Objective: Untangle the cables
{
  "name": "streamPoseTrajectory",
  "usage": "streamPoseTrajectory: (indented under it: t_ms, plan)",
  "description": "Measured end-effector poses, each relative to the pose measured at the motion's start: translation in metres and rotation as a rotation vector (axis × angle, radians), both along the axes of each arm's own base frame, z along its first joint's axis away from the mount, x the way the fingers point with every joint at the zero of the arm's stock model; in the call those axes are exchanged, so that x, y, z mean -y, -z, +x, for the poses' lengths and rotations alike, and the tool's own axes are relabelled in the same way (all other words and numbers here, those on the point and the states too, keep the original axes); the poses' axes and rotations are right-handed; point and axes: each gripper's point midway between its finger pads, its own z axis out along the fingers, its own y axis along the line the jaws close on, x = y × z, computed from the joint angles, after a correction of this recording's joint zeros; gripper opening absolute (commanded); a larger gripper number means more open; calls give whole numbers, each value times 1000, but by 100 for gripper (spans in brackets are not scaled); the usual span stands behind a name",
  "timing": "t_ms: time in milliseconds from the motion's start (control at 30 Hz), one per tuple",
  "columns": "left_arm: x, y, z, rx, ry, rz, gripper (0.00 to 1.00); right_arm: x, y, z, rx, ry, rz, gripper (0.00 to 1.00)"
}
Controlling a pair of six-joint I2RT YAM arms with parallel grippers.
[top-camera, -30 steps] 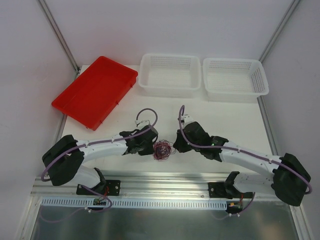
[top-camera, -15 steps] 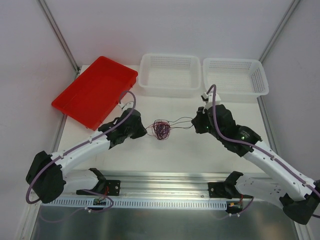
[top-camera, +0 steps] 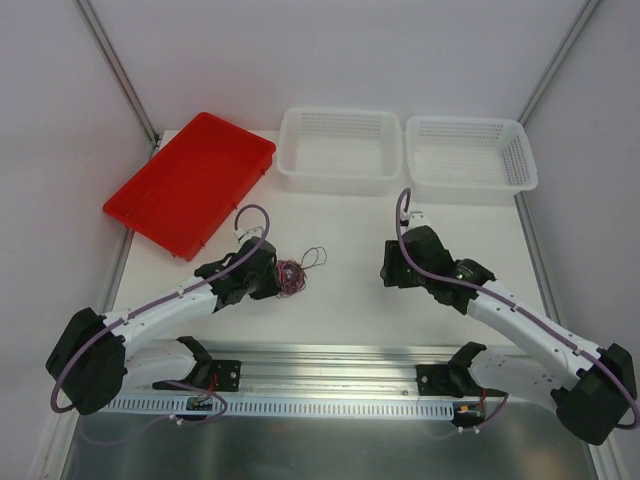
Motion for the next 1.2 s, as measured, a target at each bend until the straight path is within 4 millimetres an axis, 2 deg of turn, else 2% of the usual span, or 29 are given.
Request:
streamPoseTrajectory:
  t_ms: [100, 233, 400, 533, 667, 833, 967, 1100, 1167, 1200]
  plan:
    - [0, 11, -7, -38, 15, 8, 0, -9, 11, -6, -51, -35, 14, 55]
    - [4, 11, -7, -40, 28, -8, 0, -36, 11, -7, -64, -116, 69, 56]
    - [9, 9, -10, -39, 48, -36, 0, -70, 22, -4, -98, -191, 95, 57]
    - [11, 10, -19, -40, 69, -51, 0, -94, 26, 9, -98, -210, 126, 57]
    - [11, 10, -23, -40, 70, -69, 0, -117, 28, 32, -75, -206, 148, 57]
    - [15, 7, -25, -38, 77, -86, 0, -142, 50, 57, -81, -195, 152, 57]
    - [19, 4, -30, -42, 101, -105, 0, -153, 73, 73, -105, -185, 138, 57]
    - [21, 0, -35, -36, 120, -129, 0, -156, 89, 84, -107, -174, 136, 56]
    - [21, -2, -37, -29, 125, -140, 2, -158, 95, 88, -109, -179, 142, 48]
    - [21, -3, -37, -26, 126, -143, 6, -159, 97, 89, -110, -183, 147, 42]
